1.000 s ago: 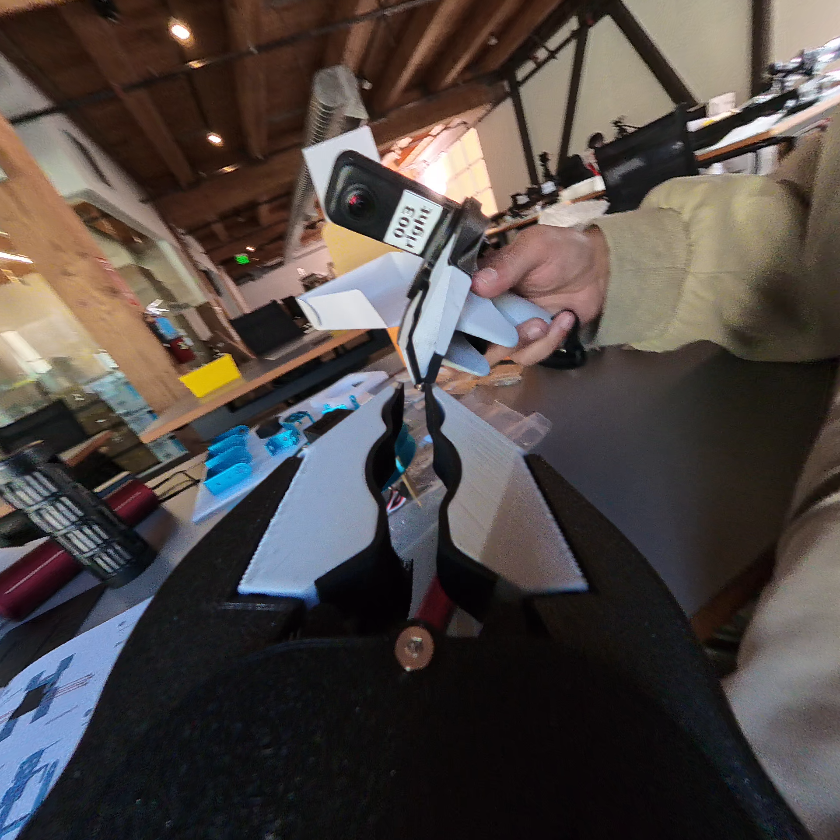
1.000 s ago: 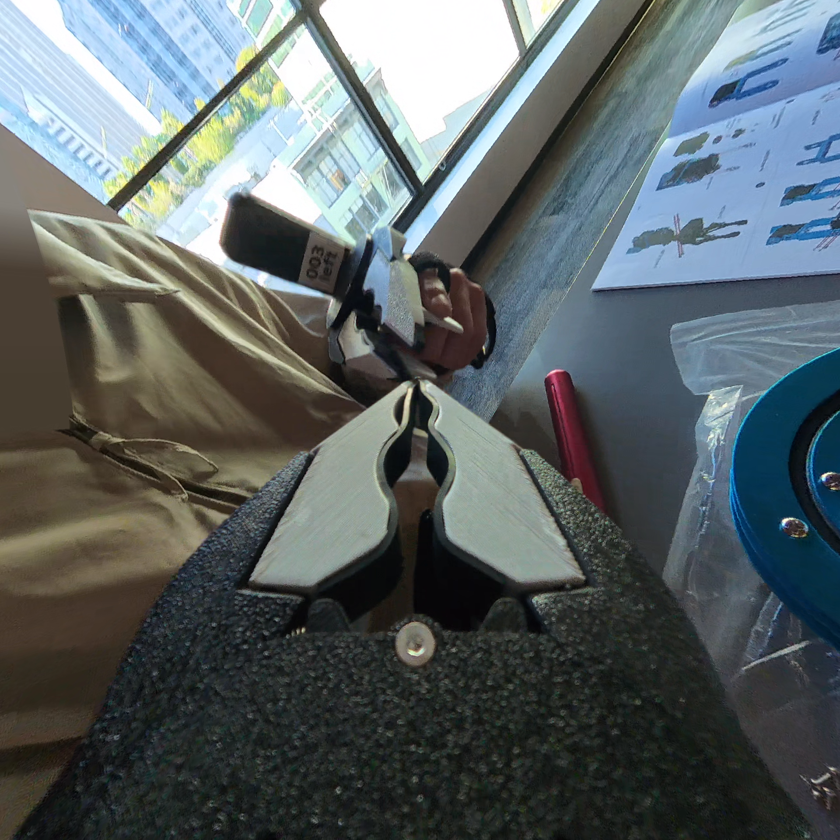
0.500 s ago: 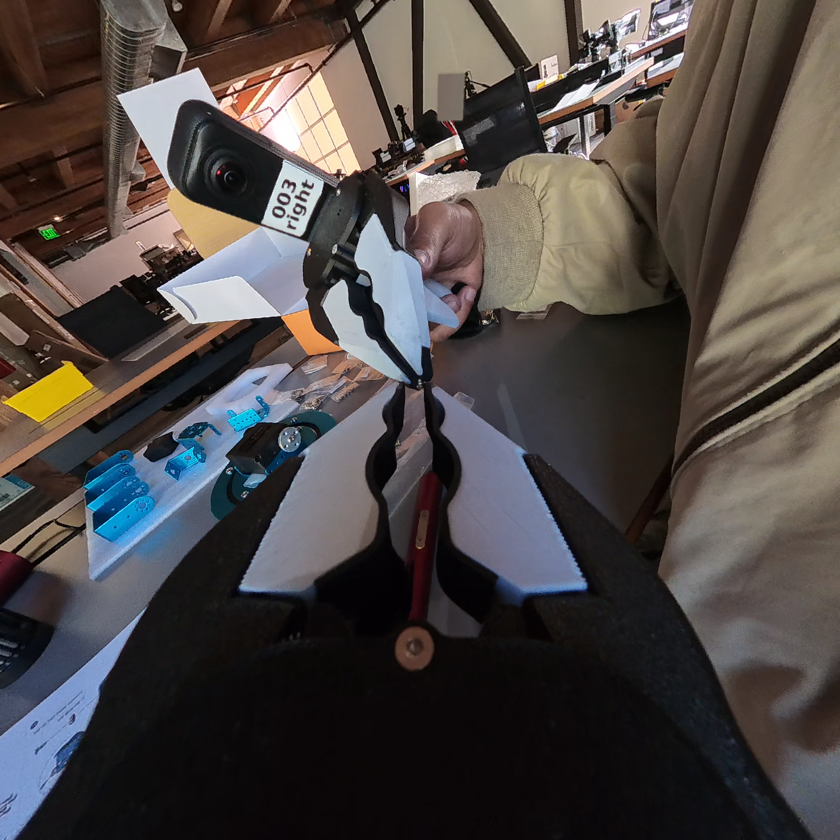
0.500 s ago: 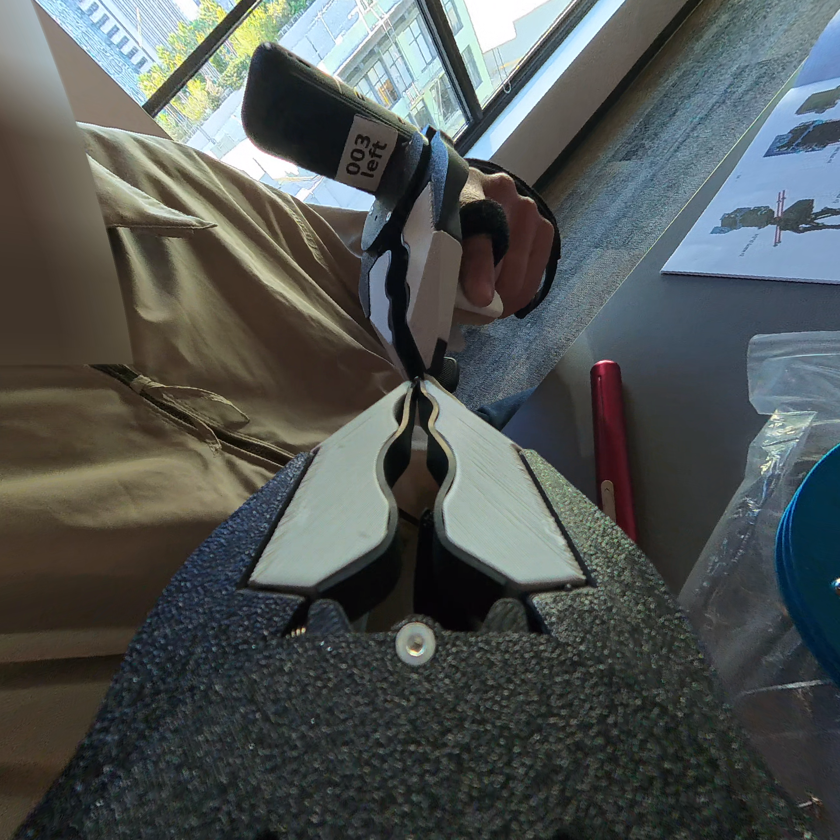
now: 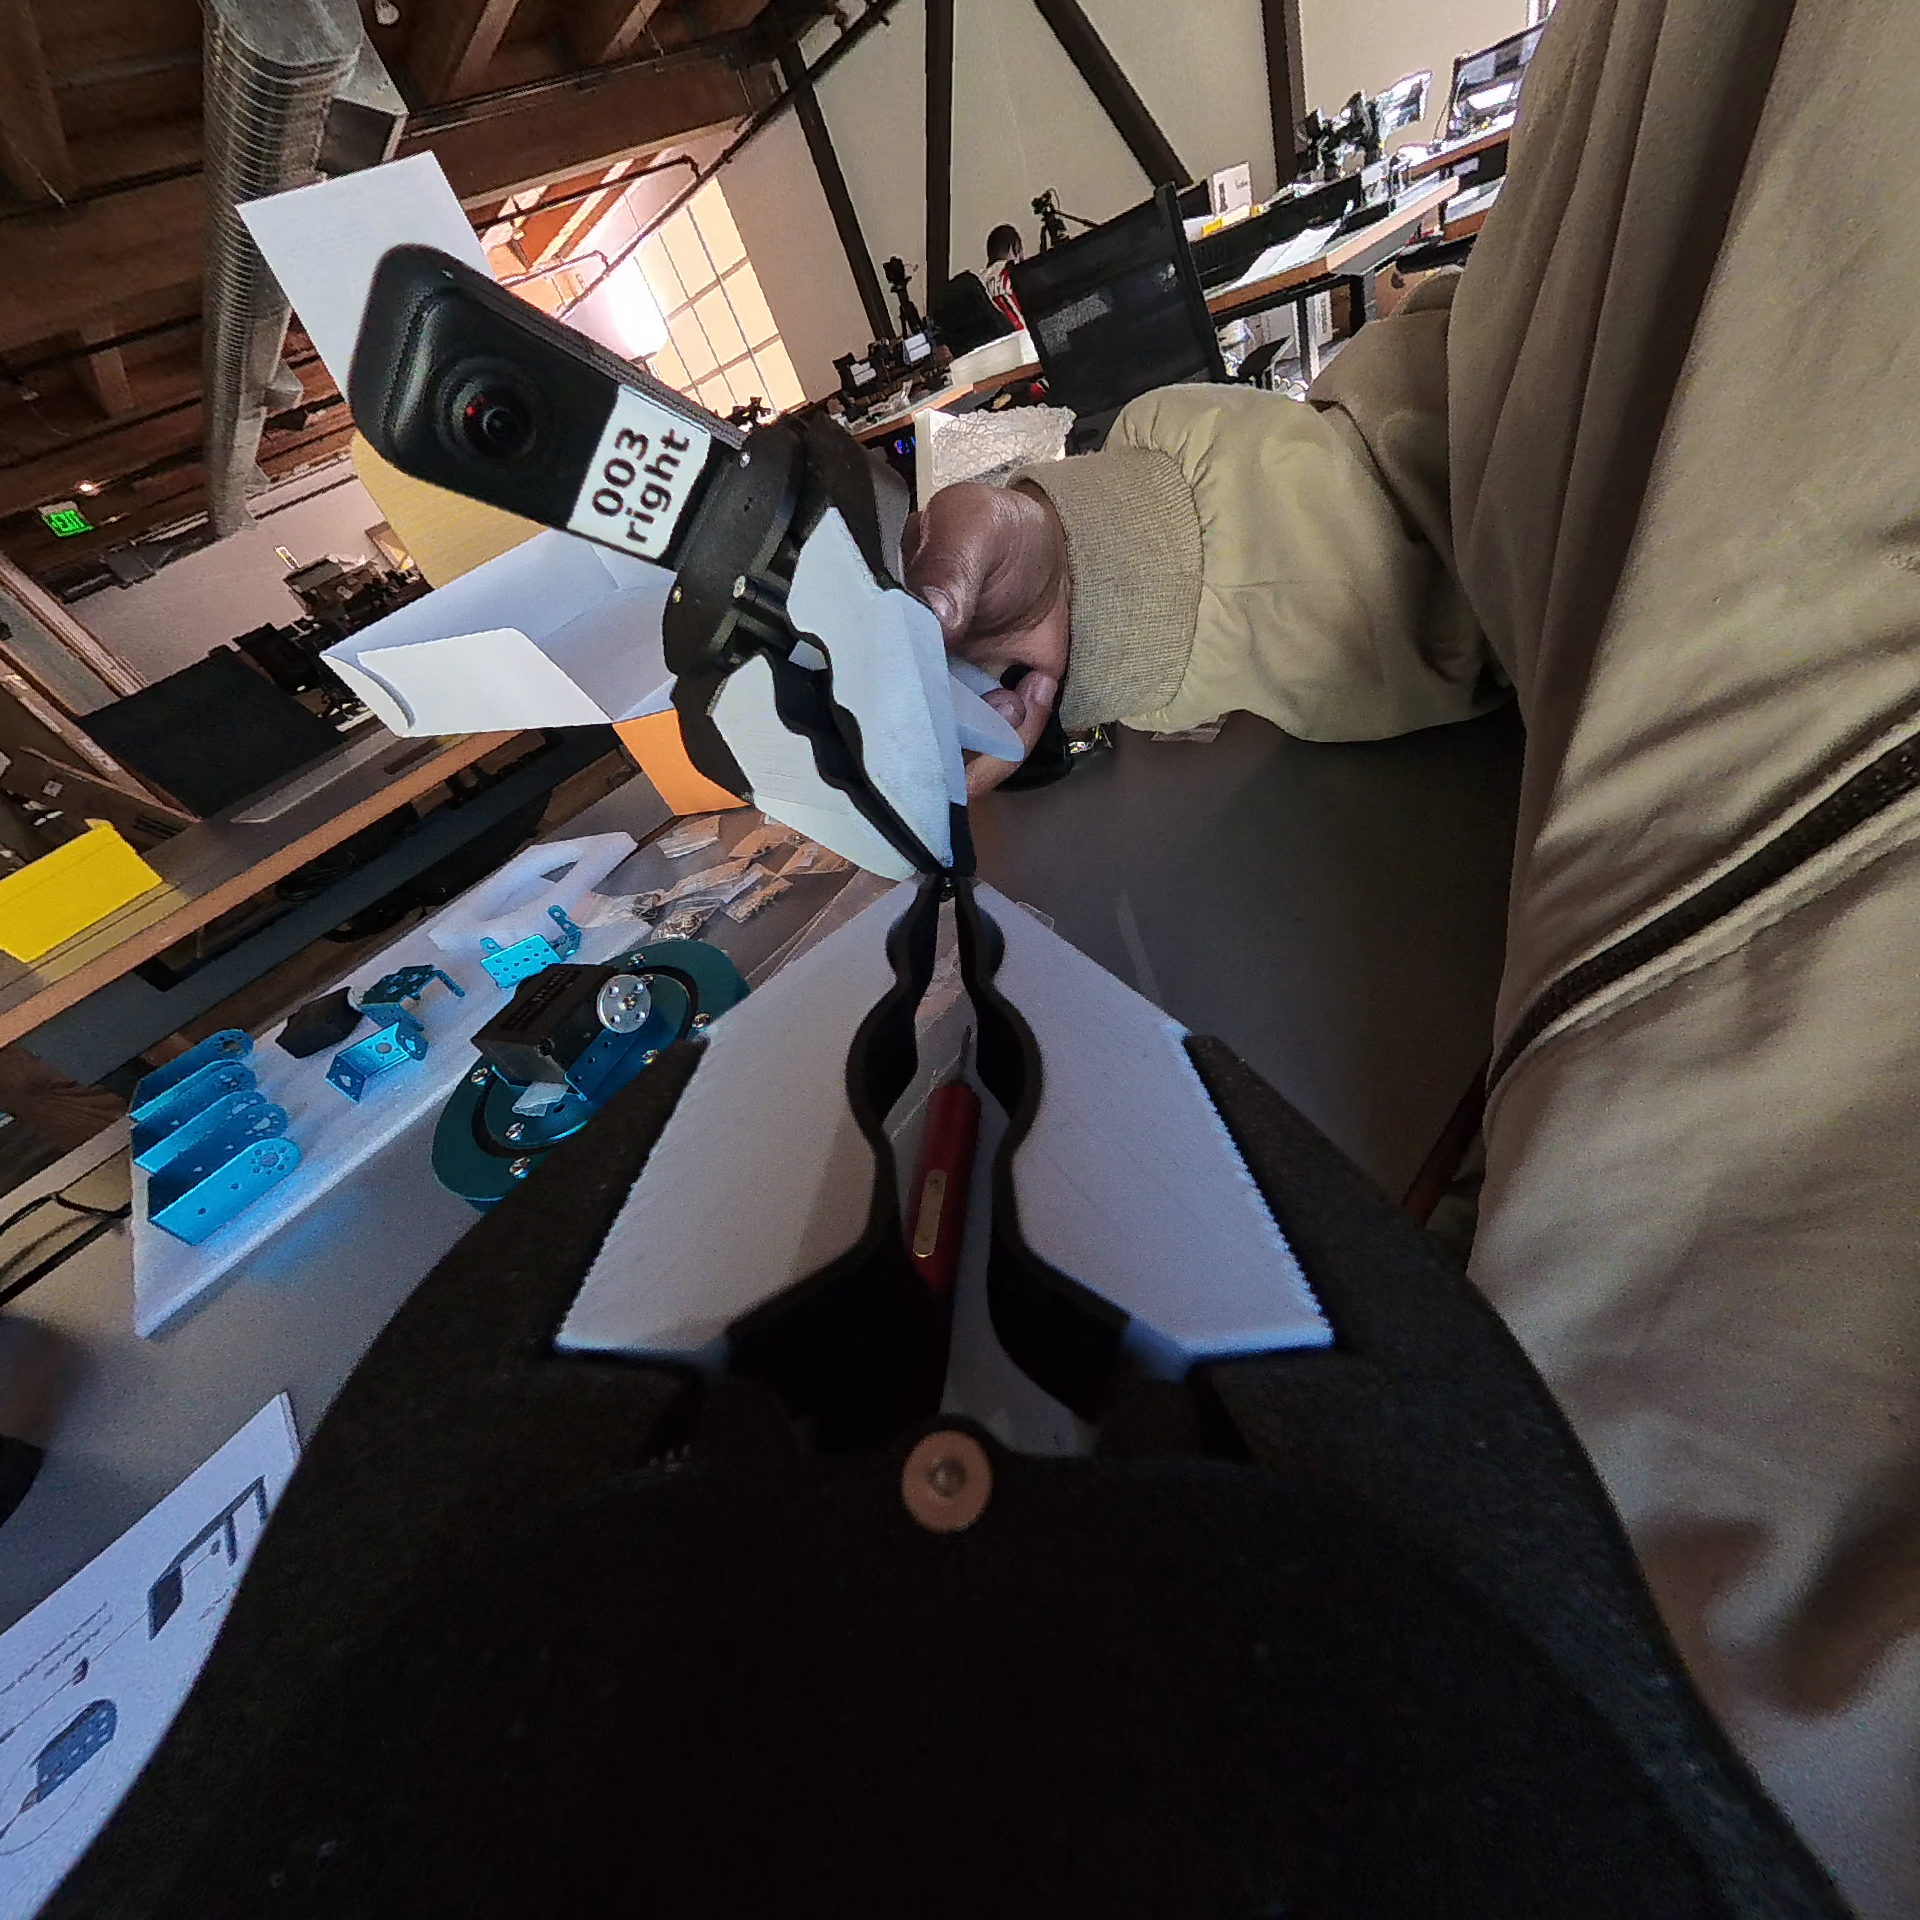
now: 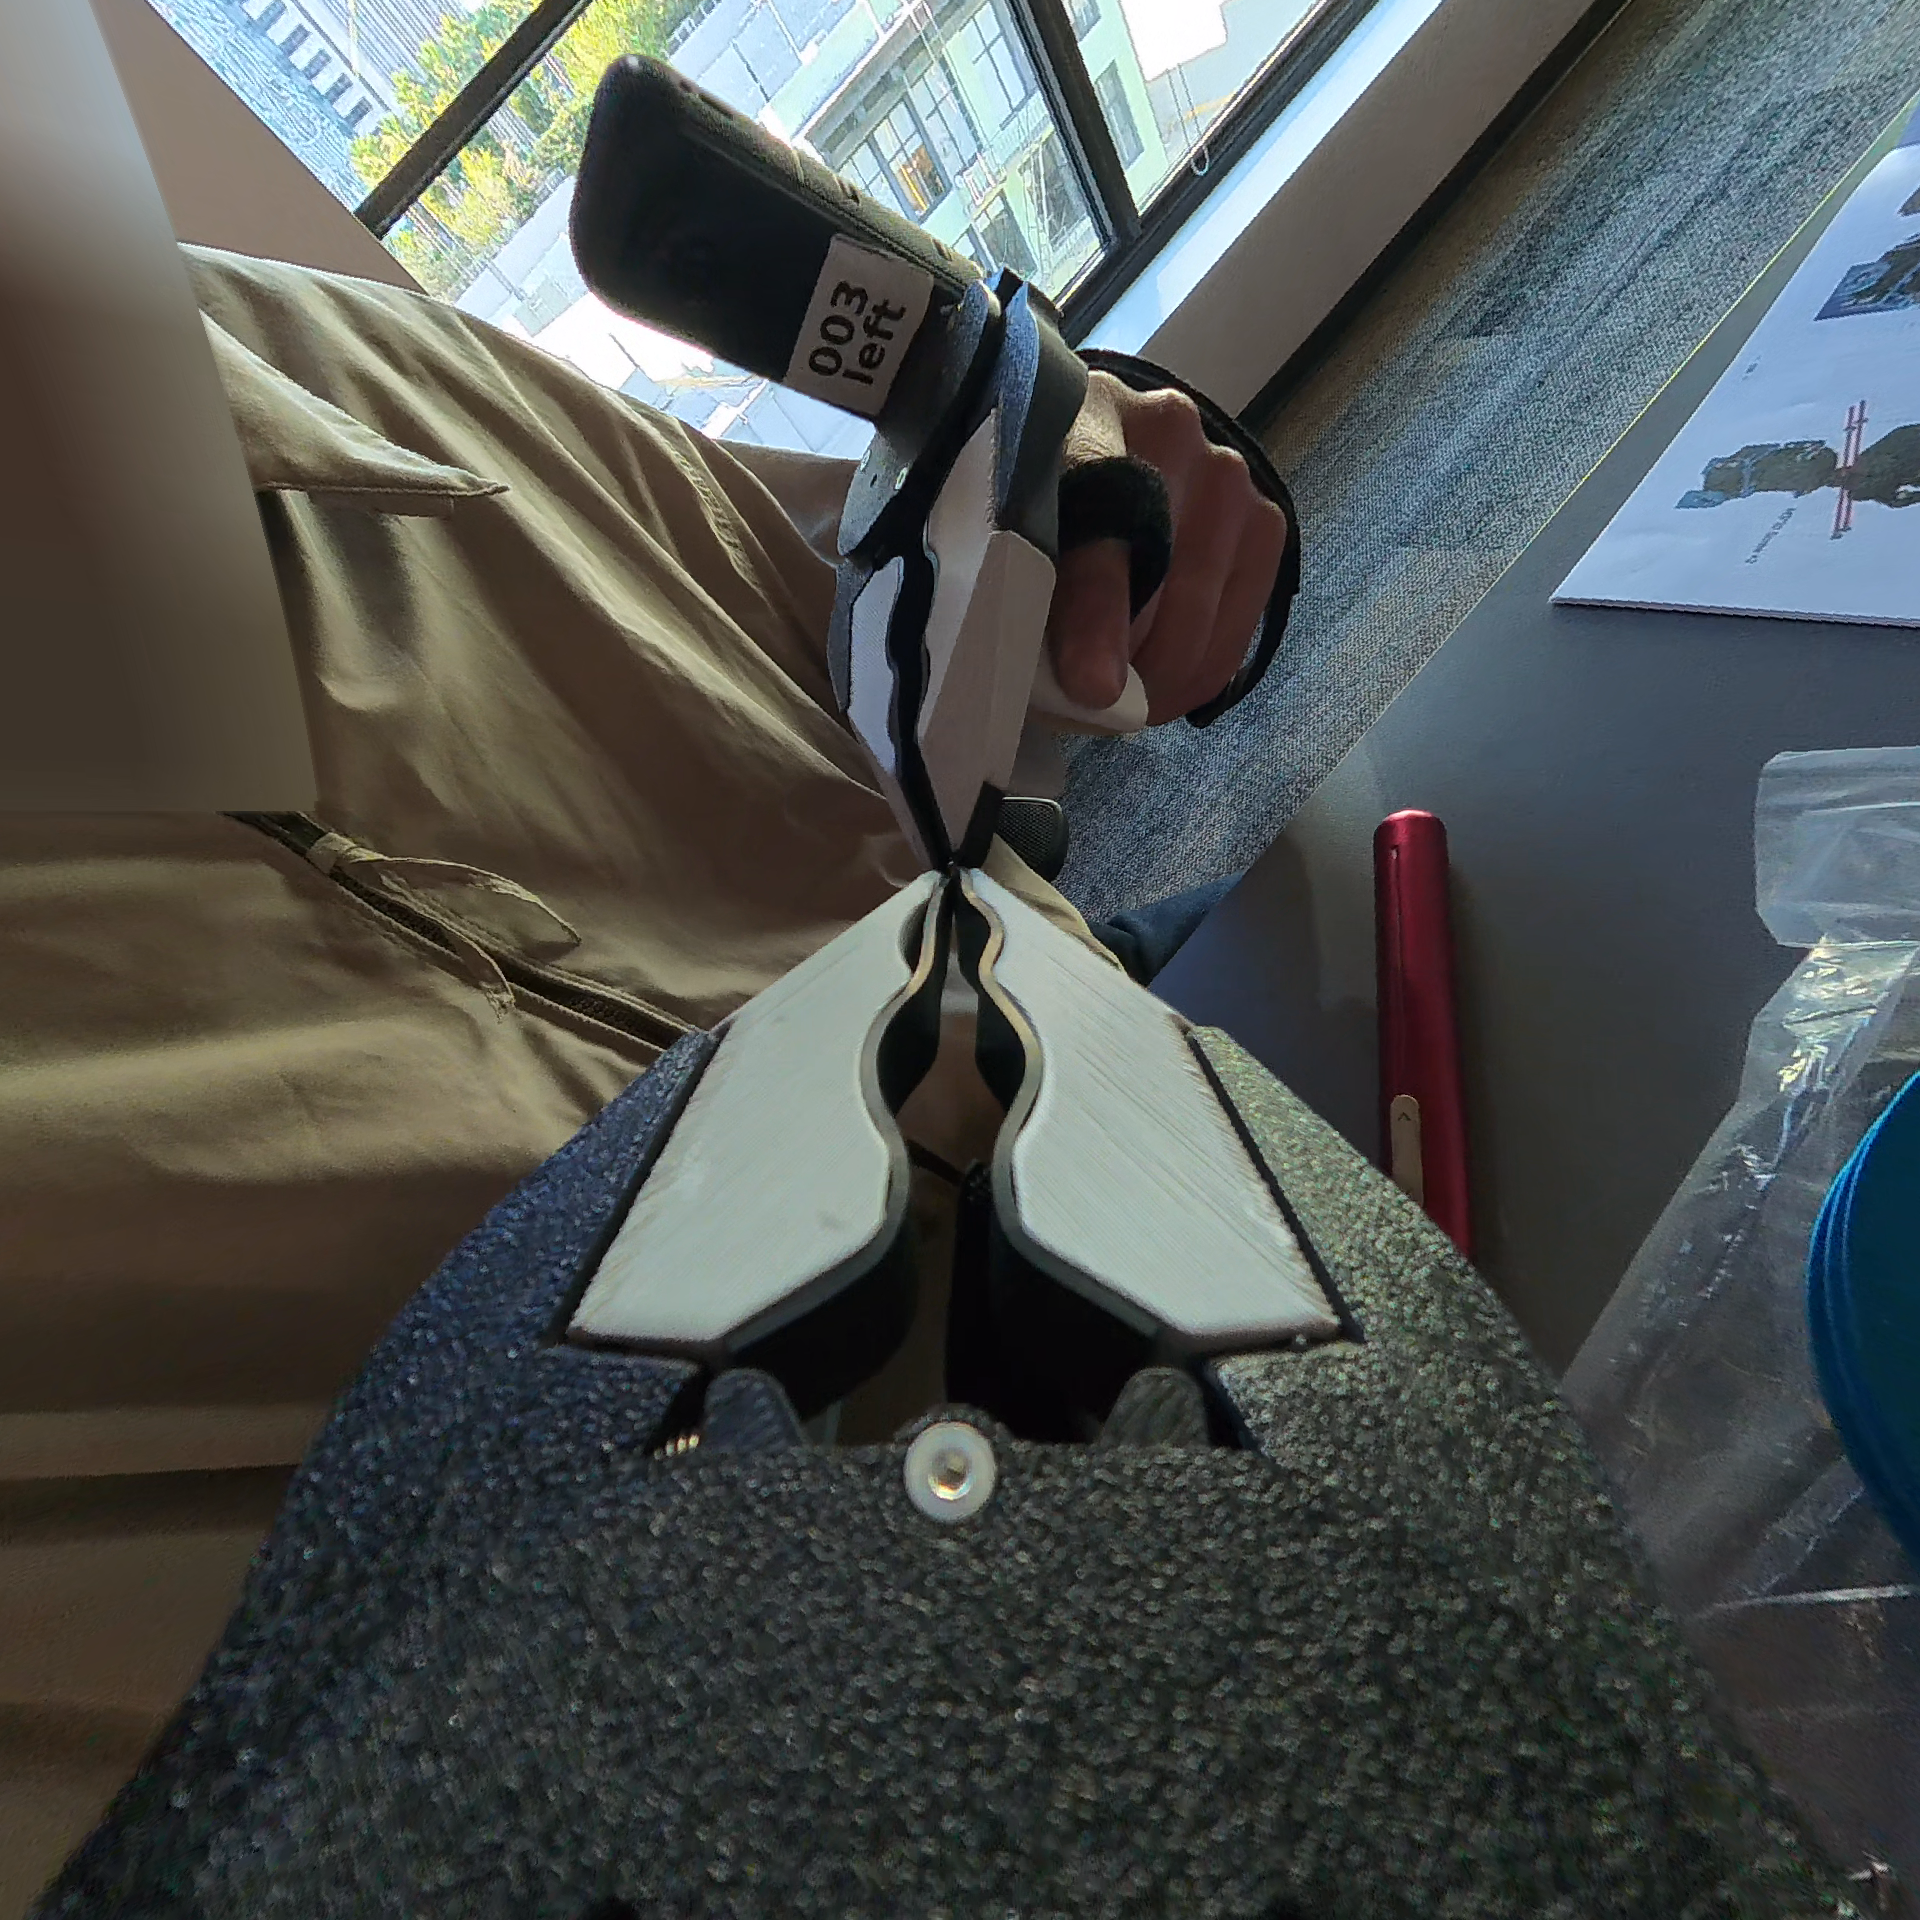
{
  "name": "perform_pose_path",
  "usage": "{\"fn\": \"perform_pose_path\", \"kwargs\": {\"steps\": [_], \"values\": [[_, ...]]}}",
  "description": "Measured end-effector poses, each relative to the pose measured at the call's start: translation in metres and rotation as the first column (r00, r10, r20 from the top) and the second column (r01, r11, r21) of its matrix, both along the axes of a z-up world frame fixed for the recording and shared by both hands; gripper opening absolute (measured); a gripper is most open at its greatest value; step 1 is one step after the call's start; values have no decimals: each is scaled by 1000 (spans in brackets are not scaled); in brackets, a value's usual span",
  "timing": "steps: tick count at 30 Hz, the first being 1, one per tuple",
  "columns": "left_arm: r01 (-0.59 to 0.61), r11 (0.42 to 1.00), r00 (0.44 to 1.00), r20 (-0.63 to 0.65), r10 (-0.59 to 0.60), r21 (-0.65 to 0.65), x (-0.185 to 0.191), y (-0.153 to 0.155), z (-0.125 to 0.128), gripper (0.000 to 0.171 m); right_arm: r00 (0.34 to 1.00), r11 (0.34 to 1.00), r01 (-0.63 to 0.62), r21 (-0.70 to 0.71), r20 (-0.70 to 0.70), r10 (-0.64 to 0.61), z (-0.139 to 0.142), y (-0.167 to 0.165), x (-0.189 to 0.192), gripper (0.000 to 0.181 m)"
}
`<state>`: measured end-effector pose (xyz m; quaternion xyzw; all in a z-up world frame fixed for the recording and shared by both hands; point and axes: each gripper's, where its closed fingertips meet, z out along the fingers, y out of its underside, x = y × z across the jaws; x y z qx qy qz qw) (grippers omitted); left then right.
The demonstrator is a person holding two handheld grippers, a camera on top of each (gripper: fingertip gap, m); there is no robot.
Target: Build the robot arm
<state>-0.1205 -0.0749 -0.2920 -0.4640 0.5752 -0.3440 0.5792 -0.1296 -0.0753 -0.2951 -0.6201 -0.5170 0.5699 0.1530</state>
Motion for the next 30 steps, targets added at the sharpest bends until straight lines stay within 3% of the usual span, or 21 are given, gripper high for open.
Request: {"fn": "perform_pose_path", "kwargs": {"steps": [22,30], "values": [[-33,999,999,14,33,-5,-3,2,-2,2,998,997,-17,-74,-67,12,1,3,-2,0],[-132,991,990,40,132,-9,-4,15,-5,1,997,997,73,-23,-36,-74,2,22,4,11]]}}
